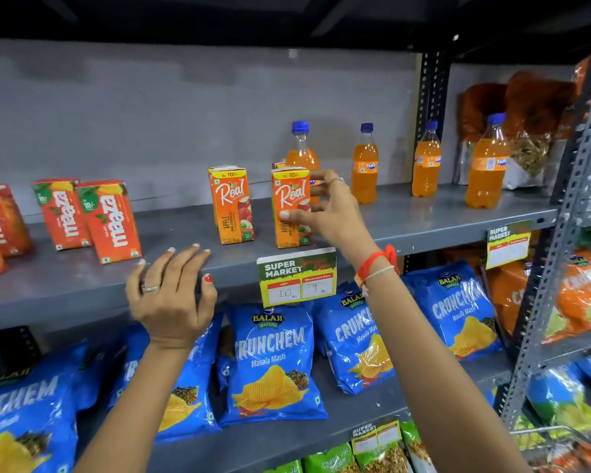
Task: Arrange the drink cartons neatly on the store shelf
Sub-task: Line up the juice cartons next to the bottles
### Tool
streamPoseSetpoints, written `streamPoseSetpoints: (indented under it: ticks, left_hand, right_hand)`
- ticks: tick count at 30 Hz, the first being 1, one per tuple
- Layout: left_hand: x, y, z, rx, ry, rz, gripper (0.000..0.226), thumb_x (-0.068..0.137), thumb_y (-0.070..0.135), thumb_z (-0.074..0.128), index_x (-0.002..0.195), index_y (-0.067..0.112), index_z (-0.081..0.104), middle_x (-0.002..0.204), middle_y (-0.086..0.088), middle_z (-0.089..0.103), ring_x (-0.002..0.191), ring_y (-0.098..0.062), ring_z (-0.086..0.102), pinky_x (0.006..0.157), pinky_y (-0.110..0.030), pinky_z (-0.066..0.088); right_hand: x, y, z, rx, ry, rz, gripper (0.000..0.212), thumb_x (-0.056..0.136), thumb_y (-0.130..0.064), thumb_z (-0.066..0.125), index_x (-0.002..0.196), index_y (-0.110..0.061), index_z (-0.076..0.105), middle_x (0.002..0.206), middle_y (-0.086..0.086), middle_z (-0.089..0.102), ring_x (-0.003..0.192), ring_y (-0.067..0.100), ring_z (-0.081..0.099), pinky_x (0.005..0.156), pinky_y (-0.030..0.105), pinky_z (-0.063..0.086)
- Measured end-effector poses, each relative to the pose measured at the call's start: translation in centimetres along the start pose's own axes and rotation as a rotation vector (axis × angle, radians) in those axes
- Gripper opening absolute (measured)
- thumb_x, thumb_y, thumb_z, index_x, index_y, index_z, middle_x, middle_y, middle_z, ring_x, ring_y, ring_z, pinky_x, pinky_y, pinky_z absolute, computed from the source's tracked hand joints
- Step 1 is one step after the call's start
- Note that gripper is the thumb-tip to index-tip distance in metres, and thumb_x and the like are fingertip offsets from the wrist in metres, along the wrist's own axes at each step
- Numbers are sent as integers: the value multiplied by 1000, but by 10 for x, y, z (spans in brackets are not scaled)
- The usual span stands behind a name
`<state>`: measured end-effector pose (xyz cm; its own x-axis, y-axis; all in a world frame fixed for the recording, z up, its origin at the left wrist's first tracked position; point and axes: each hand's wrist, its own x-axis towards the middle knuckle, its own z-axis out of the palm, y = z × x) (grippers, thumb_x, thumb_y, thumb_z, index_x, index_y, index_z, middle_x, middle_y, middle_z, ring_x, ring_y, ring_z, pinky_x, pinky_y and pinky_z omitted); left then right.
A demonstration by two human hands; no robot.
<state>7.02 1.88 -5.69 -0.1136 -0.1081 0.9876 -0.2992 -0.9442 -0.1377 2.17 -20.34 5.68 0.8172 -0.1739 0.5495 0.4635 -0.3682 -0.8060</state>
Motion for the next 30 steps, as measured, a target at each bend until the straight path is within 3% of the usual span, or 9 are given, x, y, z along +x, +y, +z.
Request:
streamPoseSetpoints:
  ticks: [5,8,10,13,17,19,23,26,30]
  left_hand:
    - [-1,-1,-2,0,-6,13,36,91,29,37,101,15,69,104,-3,73,100,-20,58,95,-40,35]
    - [-1,-2,-1,-1,-10,27,37,92,29,37,103,14,69,104,-4,72,100,-20,58,96,-40,35]
    - [-1,-3,-1,-2,-12,29,36,92,29,37,103,14,68,104,-4,73,100,-21,57,95,-40,35]
    - [-2,-3,-2,7,-22,26,36,91,29,38,103,14,68,105,-4,72,100,-21,58,96,-41,35]
    - [-2,-3,-2,39,-32,30,37,91,30,39,106,14,69,107,-4,72,97,-22,58,94,-42,38]
    - [-2,-4,-3,35,-28,34,37,91,30,39,106,14,69,107,-4,72,96,-22,59,94,-42,38]
    - [-2,-3,-3,27,-23,14,38,91,29,38,107,13,68,106,-5,72,97,-22,57,96,-42,36]
    - [-3,-2,-2,13,-25,1,38,91,29,39,106,13,69,105,-5,72,98,-22,56,96,-43,36]
    - [-4,-2,-3,1,-38,-4,37,91,28,39,108,13,68,106,-5,72,98,-23,57,97,-43,36]
  right_hand:
    - [-6,-7,18,-84,1,-66,67,65,-26,81,120,-19,43,94,-9,51,79,6,56,52,8,47]
    - [-8,-7,24,-78,13,-85,67,67,-27,79,123,-19,43,96,-8,51,79,4,54,49,0,45]
    - [-9,-7,28,-101,14,-96,66,69,-28,78,125,-19,43,99,-8,51,82,4,53,48,4,43]
    - [-10,-5,28,-93,64,-99,58,72,-31,75,122,-19,48,98,-6,55,86,6,56,59,9,46]
    - [-7,1,13,10,416,-106,37,76,-40,69,103,-17,61,78,-7,61,76,10,61,65,26,56]
    - [-2,6,5,-48,516,-69,43,72,-41,72,104,-16,60,84,-2,63,79,11,59,68,27,52]
    - [14,14,2,-230,291,108,73,66,-35,79,126,-15,41,122,11,59,112,24,55,92,40,49]
    - [17,14,8,-282,198,164,76,68,-35,77,128,-13,37,122,13,61,114,27,57,95,42,48]
    - [12,12,10,-283,232,142,61,70,-34,77,118,-12,46,119,11,64,109,26,61,93,40,51]
